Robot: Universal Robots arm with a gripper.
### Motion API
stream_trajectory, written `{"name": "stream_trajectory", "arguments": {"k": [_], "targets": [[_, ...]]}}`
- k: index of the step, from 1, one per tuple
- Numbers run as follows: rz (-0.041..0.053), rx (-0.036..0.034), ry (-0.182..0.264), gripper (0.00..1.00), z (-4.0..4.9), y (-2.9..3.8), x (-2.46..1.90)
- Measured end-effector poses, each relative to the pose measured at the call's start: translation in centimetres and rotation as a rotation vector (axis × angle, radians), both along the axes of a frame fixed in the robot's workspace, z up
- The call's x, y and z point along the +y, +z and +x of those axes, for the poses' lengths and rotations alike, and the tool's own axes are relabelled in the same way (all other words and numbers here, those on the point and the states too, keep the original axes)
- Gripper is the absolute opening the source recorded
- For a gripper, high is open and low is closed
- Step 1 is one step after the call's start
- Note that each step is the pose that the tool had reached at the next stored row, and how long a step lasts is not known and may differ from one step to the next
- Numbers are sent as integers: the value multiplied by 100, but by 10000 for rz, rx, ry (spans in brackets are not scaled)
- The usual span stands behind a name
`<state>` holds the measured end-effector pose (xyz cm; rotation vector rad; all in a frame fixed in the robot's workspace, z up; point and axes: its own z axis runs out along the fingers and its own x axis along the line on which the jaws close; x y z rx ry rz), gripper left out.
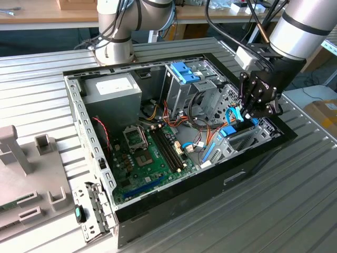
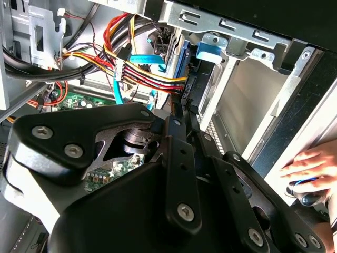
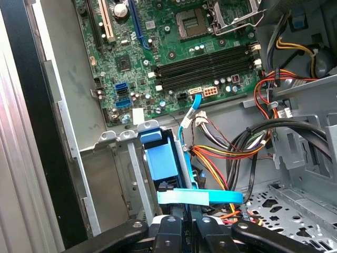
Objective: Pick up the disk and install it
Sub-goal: 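Insert the first disk wire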
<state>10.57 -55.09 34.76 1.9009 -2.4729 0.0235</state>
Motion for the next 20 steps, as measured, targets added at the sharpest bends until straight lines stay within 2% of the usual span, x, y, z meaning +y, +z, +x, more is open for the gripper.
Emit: {"name": "stream_trajectory", "arguments": {"k": [4, 5, 8, 9, 11, 13, 15, 16, 17, 19, 20], "targets": [[0, 4, -4, 16, 0, 0, 0], [-1, 37, -2, 16, 1, 0, 0], [-1, 53, -4, 16, 0, 0, 0], [-16, 119, -3, 16, 1, 0, 0], [-16, 124, -5, 16, 0, -1, 0], [-24, 194, -44, 16, 1, 7, 0], [-65, 250, -77, 16, 9, 18, 0], [-114, 295, -120, 16, 19, 19, 0], [-166, 352, -211, 16, 28, 19, 0], [-171, 454, -245, 16, 34, 18, 1], [-172, 546, -246, 16, 38, 18, 1]]}}
